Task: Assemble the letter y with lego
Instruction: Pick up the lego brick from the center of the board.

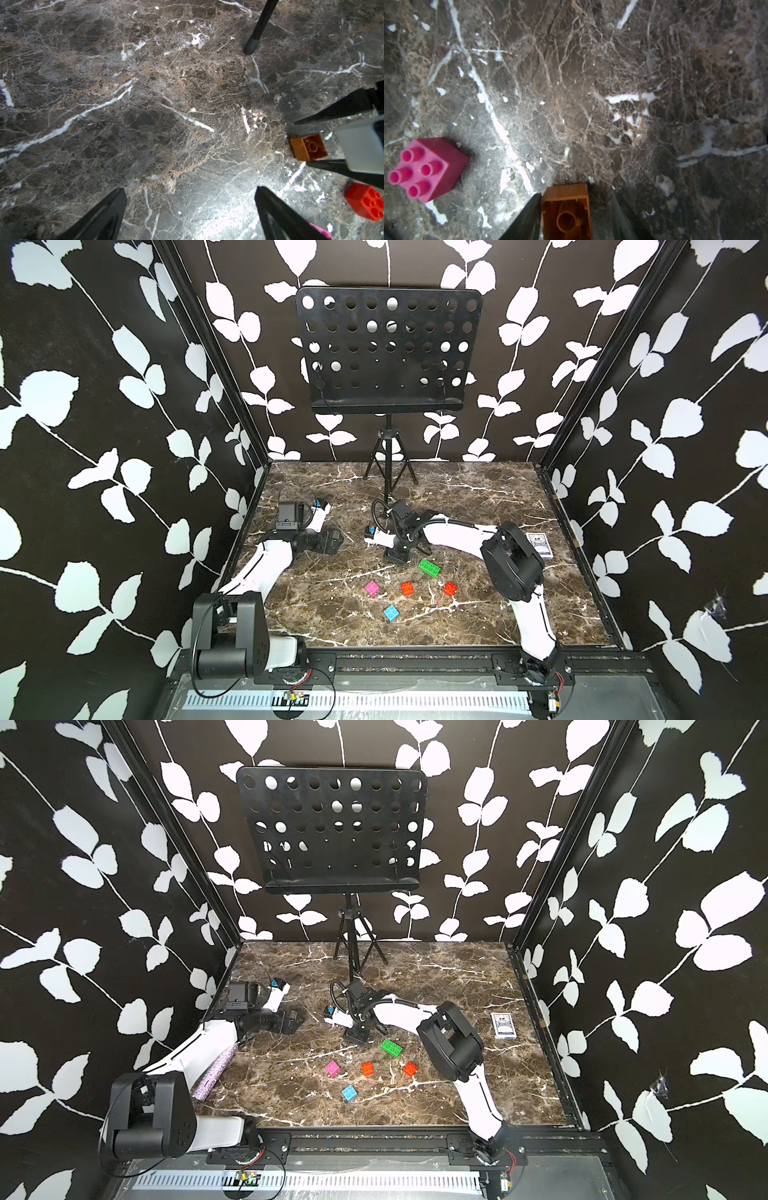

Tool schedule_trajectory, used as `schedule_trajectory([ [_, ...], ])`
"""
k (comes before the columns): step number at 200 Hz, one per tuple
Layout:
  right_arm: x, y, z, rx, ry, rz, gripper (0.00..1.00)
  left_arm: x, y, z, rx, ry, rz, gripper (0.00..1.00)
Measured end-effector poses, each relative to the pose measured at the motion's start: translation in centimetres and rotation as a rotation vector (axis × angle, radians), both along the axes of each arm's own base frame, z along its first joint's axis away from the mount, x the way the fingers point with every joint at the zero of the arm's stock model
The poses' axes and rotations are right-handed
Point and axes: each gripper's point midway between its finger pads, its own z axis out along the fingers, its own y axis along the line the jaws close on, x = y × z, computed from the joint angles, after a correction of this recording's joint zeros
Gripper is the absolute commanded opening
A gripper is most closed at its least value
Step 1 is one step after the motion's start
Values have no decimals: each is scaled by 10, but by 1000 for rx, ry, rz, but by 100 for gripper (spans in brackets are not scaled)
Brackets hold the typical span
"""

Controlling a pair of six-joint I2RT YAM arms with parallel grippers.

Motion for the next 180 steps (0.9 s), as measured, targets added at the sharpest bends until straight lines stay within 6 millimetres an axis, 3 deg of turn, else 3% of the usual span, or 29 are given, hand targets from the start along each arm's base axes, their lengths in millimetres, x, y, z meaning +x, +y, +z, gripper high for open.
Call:
schedule_trajectory([
  [53,0,-1,-6,-12,5,-2,49,0,0,0,-2,1,-1,99],
  [92,2,-2,-7,-17,1,-9,34,-2,0,-2,-2,6,-2,99],
  [136,7,-2,-1,52,38,-143,31,-7,-8,1,-12,16,-72,86],
  [156,9,-9,16,144,108,-288,31,-2,-16,20,-9,13,-166,85],
  [180,21,-19,57,349,189,-498,31,8,-24,66,31,-102,-307,81],
])
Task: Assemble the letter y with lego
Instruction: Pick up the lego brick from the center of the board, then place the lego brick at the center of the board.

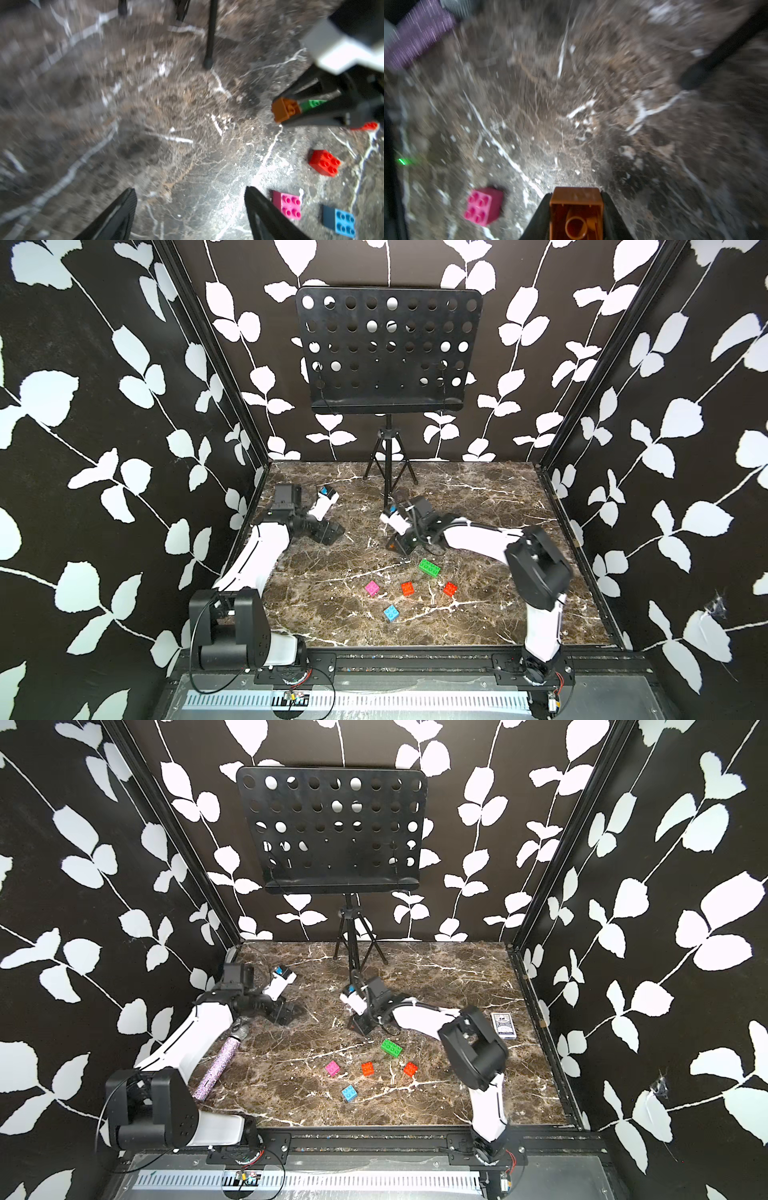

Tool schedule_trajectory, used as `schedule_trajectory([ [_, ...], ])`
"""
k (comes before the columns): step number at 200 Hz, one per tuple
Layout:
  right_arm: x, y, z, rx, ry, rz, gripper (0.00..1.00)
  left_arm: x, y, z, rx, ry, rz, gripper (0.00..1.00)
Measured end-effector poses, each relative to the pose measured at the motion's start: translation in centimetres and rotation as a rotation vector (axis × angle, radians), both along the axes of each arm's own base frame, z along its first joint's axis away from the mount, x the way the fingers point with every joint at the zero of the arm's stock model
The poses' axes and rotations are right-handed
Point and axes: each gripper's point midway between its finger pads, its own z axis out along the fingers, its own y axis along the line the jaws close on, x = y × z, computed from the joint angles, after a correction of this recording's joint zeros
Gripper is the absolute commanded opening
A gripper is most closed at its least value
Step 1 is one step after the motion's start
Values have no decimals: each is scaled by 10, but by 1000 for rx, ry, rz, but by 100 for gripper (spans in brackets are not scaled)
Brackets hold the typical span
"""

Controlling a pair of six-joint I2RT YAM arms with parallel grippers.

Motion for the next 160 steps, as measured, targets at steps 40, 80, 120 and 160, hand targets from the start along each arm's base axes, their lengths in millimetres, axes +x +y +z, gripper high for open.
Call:
schedule_trajectory([
  [40,9,-8,65,314,99,-212,28,-36,-33,72,-84,-338,-267,80],
  [80,-3,3,98,541,204,-209,22,-82,-87,79,-193,-553,-567,76],
  [120,-18,6,109,635,263,-161,21,-100,-115,72,-233,-640,-741,74],
  [160,-29,10,136,730,271,-78,20,-98,-129,76,-231,-740,-779,73],
])
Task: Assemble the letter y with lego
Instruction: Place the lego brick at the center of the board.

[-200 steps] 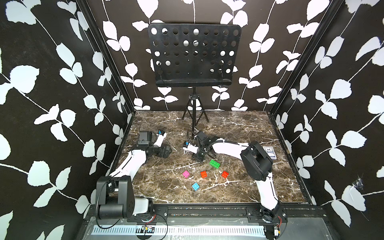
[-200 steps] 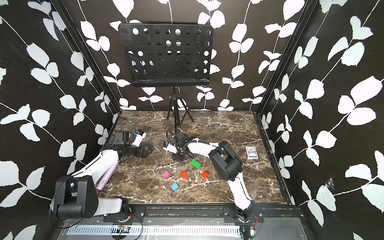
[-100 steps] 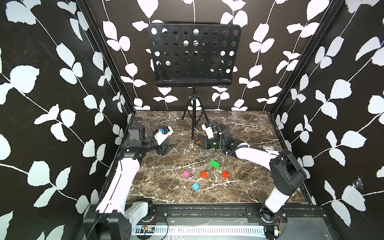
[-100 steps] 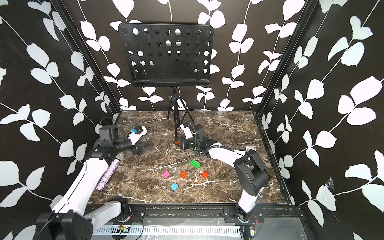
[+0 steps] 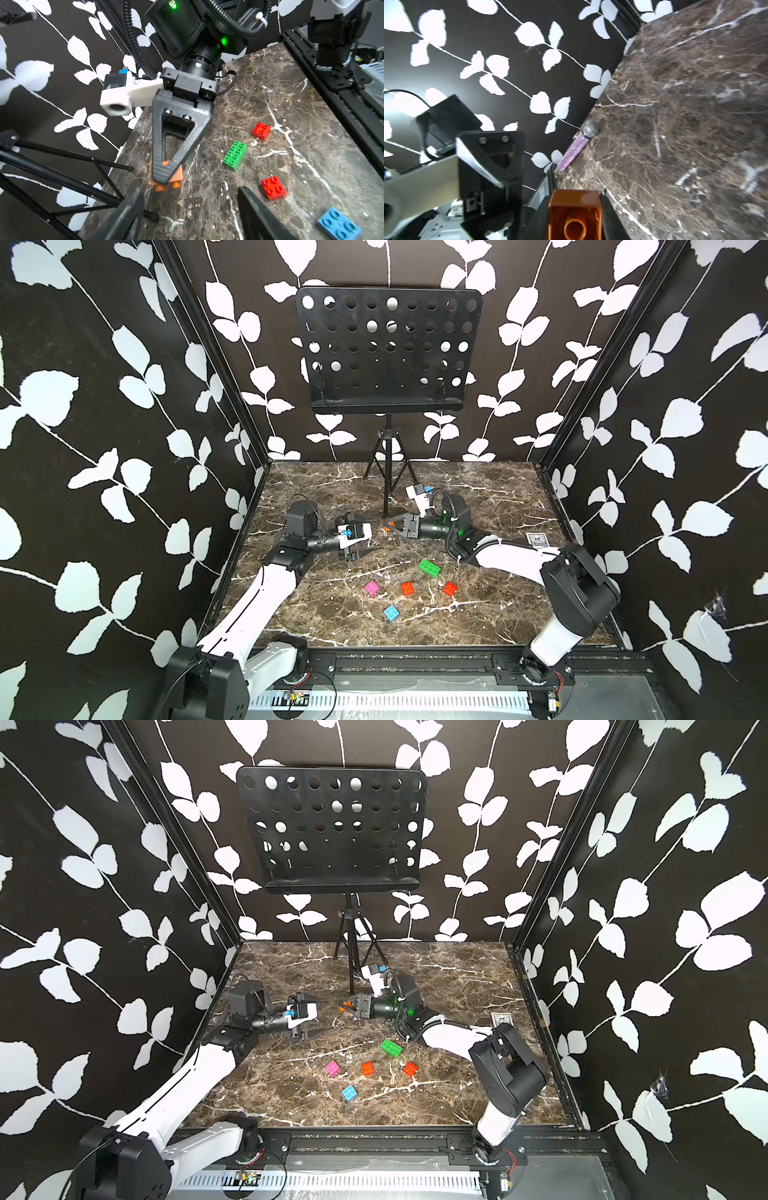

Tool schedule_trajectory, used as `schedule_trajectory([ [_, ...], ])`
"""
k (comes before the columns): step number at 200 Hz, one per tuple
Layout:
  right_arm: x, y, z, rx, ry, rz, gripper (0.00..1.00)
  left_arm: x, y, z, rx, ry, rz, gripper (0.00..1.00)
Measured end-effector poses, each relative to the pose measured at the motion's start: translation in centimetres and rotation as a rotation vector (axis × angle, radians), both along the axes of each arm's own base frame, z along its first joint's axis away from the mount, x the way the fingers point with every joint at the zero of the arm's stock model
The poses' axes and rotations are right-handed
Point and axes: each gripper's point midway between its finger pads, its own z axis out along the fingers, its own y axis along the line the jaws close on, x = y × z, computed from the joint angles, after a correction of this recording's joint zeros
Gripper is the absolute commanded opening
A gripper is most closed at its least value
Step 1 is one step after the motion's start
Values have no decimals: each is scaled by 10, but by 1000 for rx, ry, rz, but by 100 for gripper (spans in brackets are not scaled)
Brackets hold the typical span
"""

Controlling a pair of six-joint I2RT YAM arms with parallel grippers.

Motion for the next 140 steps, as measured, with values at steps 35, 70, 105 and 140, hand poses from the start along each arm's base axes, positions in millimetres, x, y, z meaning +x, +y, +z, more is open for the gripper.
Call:
schedule_trajectory([
  [35,-8,4,13,46,-15,40,20,7,-10,0,-18,-26,13,72],
  [70,-15,7,18,64,-16,64,20,17,-13,0,-39,-17,56,71],
  [105,-19,9,23,82,-19,80,21,20,-15,2,-48,-28,63,60],
  [140,-22,11,26,92,-18,90,21,22,-16,1,-45,-40,56,48],
])
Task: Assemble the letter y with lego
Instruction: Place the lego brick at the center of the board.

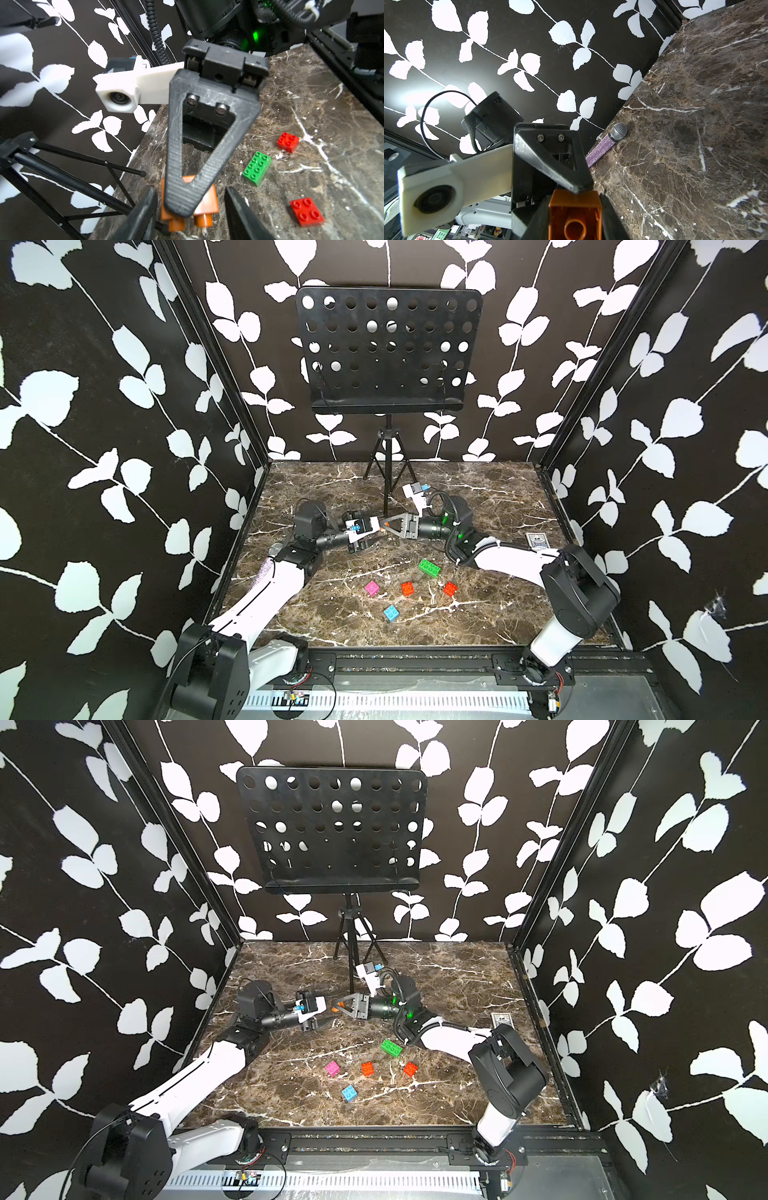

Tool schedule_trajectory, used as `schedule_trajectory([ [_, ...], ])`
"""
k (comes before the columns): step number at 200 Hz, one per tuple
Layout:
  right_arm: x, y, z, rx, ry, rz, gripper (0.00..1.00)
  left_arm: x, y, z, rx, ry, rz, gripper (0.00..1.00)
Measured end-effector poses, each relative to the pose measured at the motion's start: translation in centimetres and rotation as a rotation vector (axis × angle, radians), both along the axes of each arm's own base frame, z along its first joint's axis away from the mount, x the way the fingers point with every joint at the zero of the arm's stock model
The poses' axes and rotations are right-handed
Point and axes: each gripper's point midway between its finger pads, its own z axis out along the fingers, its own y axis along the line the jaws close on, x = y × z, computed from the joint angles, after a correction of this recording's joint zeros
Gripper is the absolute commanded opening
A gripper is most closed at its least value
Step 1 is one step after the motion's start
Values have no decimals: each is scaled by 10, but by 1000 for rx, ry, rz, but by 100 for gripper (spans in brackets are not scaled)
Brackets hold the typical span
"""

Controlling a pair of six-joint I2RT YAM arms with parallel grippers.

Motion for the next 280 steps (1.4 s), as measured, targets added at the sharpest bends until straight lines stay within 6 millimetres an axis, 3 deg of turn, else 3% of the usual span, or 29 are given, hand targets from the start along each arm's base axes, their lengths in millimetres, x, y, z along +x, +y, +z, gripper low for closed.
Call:
schedule_trajectory([
  [37,-1,0,0,0,5,5,22,0,-1,3,-1,-29,-9,35],
  [65,-1,0,-1,-6,-1,-1,46,1,-1,3,15,-39,-9,29],
  [85,2,-7,-4,-42,5,-26,49,3,-1,8,47,-33,-10,29],
  [106,9,-31,-5,-96,6,-101,49,9,-1,9,122,-8,1,30],
  [132,36,-84,-13,-188,21,-287,49,17,1,0,261,51,14,31],
  [155,51,-131,-33,-295,65,-445,50,19,-2,-23,430,135,5,31],
  [177,48,-158,-53,-395,107,-519,49,13,-11,-57,641,205,-39,30],
  [228,25,-195,-84,-560,154,-598,50,8,-20,-145,1116,359,-129,29],
  [280,7,-218,-97,-650,164,-638,51,22,-35,-192,1365,346,-113,31],
])
